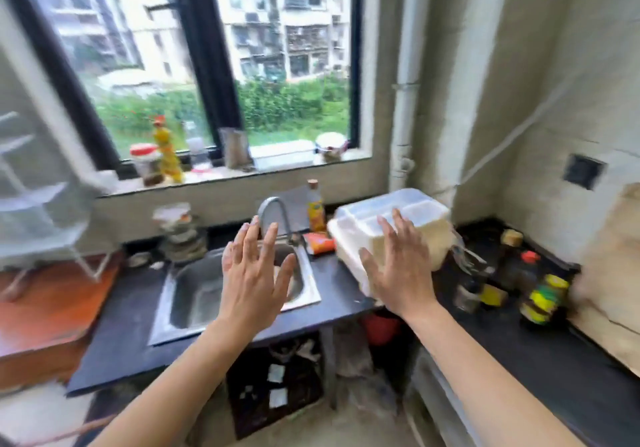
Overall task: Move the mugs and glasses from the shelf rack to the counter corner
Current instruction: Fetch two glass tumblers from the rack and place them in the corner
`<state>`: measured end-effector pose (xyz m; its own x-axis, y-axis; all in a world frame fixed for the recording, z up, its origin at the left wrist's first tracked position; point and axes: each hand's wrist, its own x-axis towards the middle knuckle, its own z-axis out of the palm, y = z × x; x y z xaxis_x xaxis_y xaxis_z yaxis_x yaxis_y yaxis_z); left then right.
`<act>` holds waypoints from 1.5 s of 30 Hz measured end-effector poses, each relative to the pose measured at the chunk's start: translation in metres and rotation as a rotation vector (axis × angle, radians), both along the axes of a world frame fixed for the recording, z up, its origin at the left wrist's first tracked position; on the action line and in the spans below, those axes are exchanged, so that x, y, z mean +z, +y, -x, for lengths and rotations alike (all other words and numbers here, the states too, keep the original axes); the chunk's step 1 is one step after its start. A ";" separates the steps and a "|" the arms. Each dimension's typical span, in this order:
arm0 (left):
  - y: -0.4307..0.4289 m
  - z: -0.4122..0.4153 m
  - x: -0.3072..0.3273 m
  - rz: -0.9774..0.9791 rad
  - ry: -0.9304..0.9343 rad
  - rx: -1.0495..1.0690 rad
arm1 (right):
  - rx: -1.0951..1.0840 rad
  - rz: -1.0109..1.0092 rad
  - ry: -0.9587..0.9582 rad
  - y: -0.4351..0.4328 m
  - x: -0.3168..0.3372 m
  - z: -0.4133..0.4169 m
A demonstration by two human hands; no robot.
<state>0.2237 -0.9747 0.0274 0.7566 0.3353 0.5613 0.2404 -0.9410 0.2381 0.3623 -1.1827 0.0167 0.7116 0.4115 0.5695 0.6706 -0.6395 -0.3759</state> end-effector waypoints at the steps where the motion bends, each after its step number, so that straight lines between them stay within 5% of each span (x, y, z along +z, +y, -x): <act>1: 0.031 0.015 0.002 0.006 0.002 0.057 | 0.057 0.009 -0.008 0.039 0.003 0.007; 11: 0.259 0.119 -0.001 0.058 -0.056 0.463 | 0.493 0.046 -0.072 0.339 0.000 0.044; 27: 0.525 0.159 0.024 0.080 -0.008 0.880 | 0.860 0.008 -0.053 0.697 0.011 0.046; 39: 0.721 0.214 -0.056 0.213 -0.016 0.719 | 0.800 0.126 -0.034 0.835 -0.053 0.107; 45: 0.830 0.251 -0.086 0.239 0.145 0.564 | 0.727 0.218 0.267 0.904 -0.094 0.171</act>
